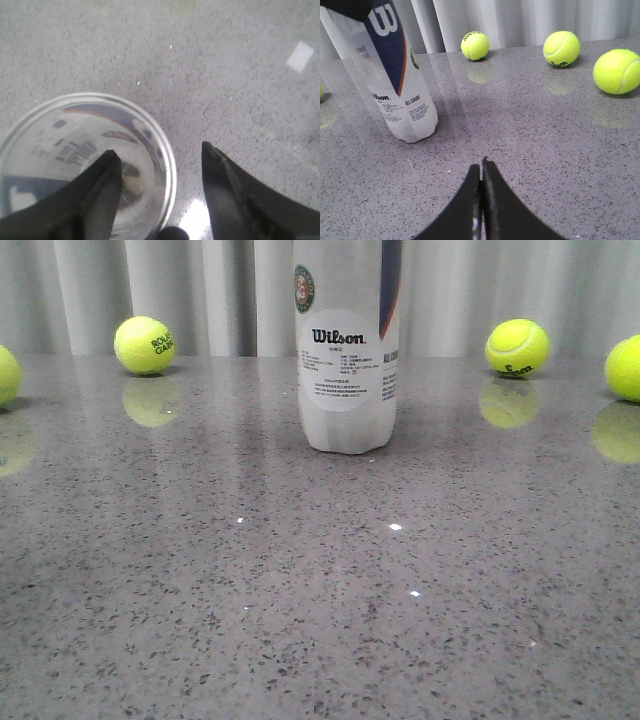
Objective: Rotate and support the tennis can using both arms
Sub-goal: 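Open the left gripper and lift it off the upright can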
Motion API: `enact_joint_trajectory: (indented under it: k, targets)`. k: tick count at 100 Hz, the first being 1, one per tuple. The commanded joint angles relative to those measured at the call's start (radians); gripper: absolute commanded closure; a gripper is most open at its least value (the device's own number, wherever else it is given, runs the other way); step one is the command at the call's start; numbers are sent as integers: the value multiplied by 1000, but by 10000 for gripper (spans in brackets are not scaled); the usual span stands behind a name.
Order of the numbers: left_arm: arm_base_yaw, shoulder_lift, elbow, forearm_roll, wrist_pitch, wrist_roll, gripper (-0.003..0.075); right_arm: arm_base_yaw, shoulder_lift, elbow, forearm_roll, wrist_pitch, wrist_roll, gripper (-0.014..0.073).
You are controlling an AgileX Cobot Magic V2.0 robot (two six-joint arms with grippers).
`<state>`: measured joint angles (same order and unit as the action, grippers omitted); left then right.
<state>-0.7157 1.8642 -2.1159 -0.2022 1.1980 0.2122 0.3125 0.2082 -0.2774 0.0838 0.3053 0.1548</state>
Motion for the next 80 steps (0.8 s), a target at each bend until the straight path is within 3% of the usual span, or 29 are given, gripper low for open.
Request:
enact_joint_trajectory:
  k: [1, 20, 34, 48, 64, 80]
  targets:
    - [-1, -51, -37, -38, -79, 3, 360, -6, 9, -25, -9, -82, -9, 662]
    - [-1, -53, -37, -43, -114, 30, 369, -6, 9, -25, -9, -82, -9, 662]
    - [-1, -69, -37, -46, -183, 34, 423, -6, 9, -25, -9, -82, -9, 662]
    - [-1, -96, -33, -25, -222, 32, 540, -6, 9, -25, -9, -82, -9, 662]
    - [-1, -151, 14, 7, -267, 24, 736, -6, 9, -25, -9, -82, -9, 662]
    - [-1, -234, 130, 27, -323, 24, 739, -6, 9, -25, -9, -82, -9, 662]
